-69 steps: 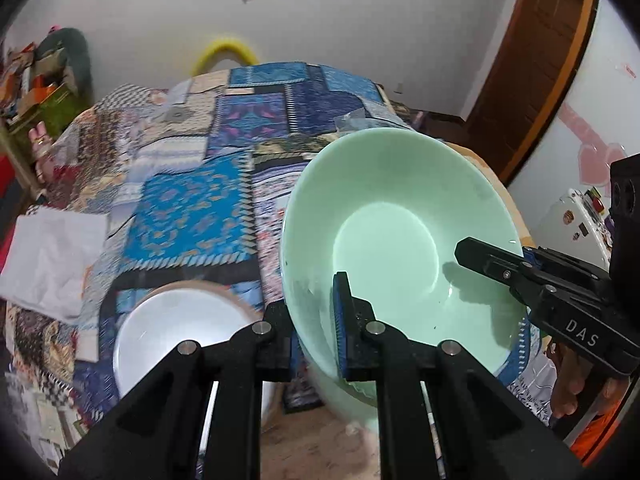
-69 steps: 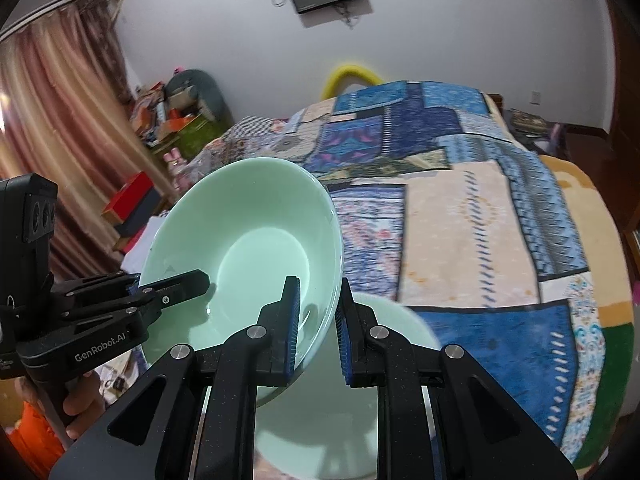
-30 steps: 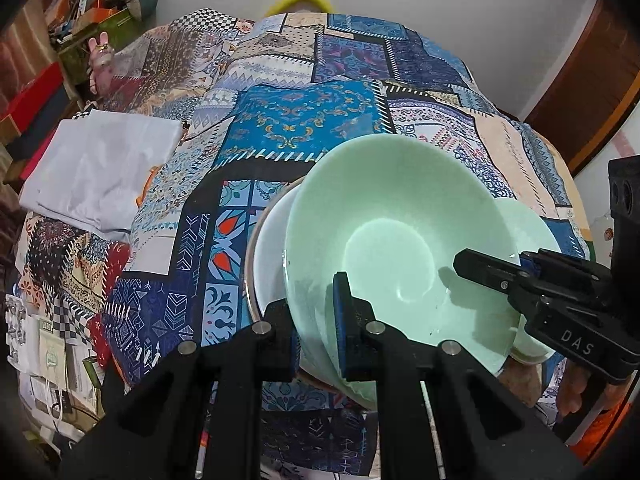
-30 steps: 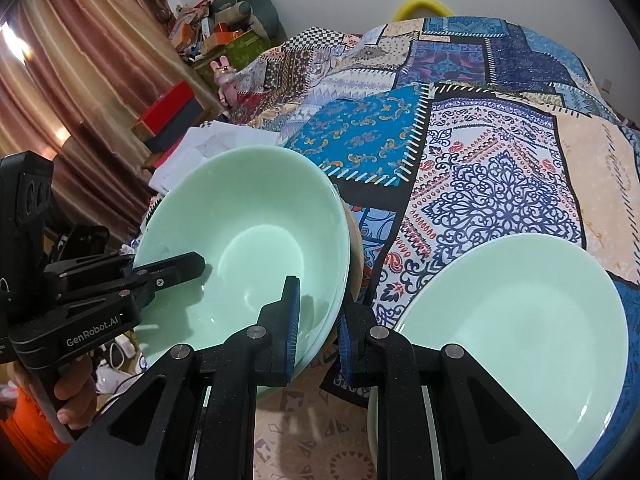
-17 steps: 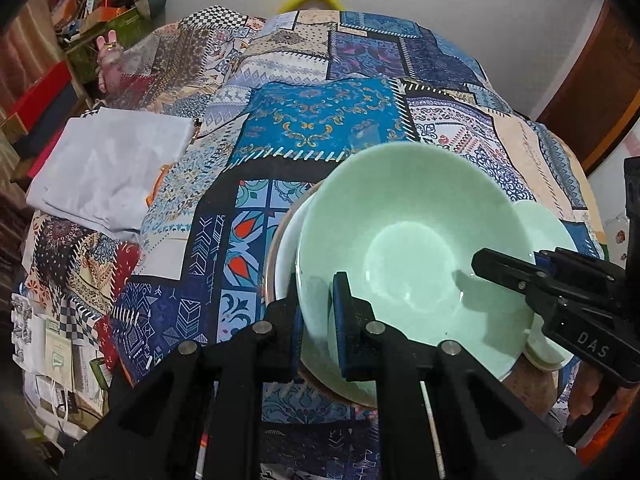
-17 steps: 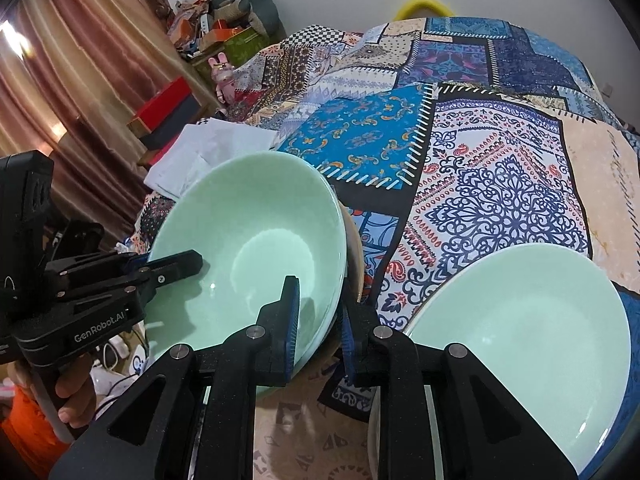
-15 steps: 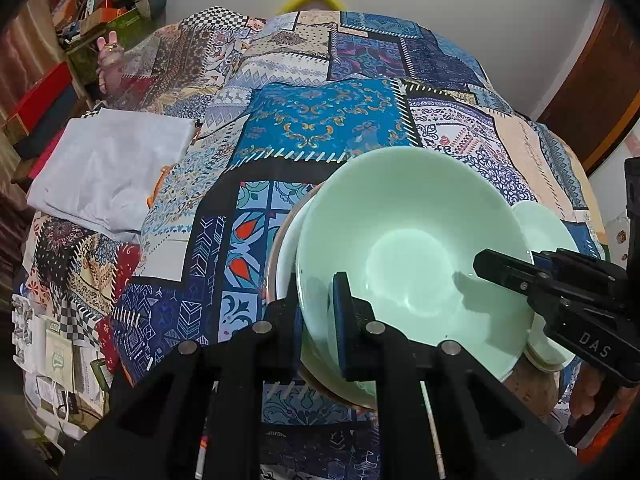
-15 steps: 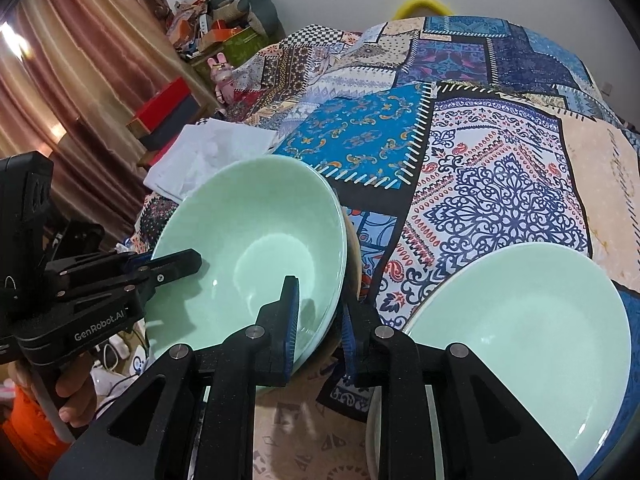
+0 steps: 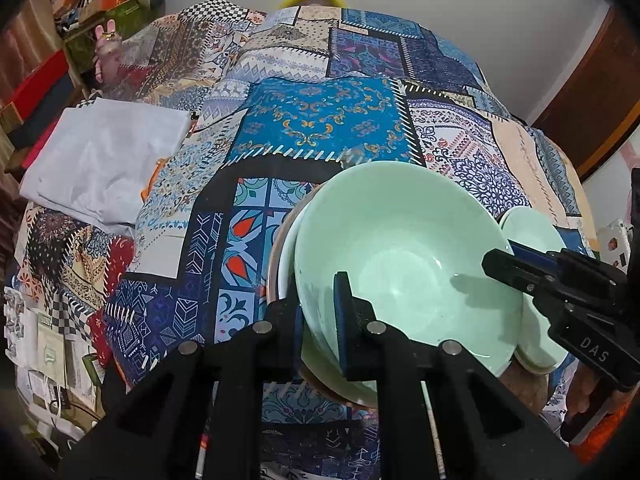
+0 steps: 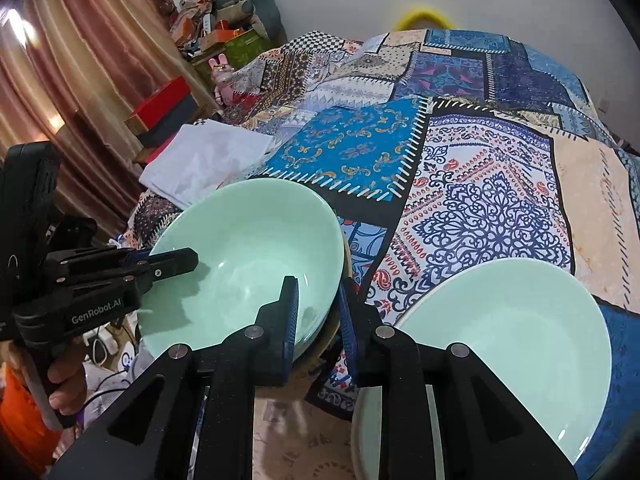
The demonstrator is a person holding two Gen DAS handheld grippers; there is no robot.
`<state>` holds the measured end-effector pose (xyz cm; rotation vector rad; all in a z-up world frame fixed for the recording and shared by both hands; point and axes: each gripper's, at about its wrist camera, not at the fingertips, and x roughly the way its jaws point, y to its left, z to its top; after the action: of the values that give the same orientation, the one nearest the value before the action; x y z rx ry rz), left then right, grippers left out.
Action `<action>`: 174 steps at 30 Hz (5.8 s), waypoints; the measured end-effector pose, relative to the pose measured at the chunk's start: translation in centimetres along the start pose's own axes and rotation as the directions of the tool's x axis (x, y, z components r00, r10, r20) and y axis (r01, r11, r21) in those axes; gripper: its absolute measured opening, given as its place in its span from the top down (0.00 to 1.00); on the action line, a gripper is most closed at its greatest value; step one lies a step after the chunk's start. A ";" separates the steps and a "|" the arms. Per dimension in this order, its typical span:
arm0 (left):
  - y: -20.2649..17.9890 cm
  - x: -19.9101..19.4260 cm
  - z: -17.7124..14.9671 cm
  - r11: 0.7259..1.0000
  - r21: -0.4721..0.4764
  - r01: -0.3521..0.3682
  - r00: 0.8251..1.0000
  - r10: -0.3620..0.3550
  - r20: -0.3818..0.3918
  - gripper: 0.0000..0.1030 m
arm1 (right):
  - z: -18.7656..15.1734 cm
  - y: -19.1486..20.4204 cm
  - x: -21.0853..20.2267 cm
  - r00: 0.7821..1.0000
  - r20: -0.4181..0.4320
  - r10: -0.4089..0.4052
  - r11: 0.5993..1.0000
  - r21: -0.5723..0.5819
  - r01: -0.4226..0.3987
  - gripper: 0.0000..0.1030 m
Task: Organize plates and bowls
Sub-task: 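Lower the mint-green bowl into the white spotted bowl, then lift the nested bowl stack and set it onto the plate stack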
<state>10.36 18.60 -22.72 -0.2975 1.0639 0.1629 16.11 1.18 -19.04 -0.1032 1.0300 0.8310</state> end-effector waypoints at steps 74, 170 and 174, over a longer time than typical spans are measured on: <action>1.1 2.7 -2.3 0.995 -0.033 0.094 0.994 -0.095 -0.061 0.59 | -0.3 0.5 5.3 0.994 -0.106 -0.010 0.999 -0.033 0.006 0.71; -19.5 1.9 -1.8 0.951 0.257 0.174 0.985 -0.166 -0.054 0.59 | -6.7 -12.1 -10.1 0.981 0.074 -0.177 0.952 0.266 0.151 0.74; -19.4 2.6 -1.6 0.954 0.249 0.170 0.985 -0.159 -0.062 0.59 | -6.9 -12.4 -9.5 0.984 0.063 -0.169 0.949 0.279 0.145 0.74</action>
<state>15.56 -0.30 -22.64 -0.1577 1.0827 -0.1294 16.97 -15.81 -18.89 0.0849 1.0307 0.5371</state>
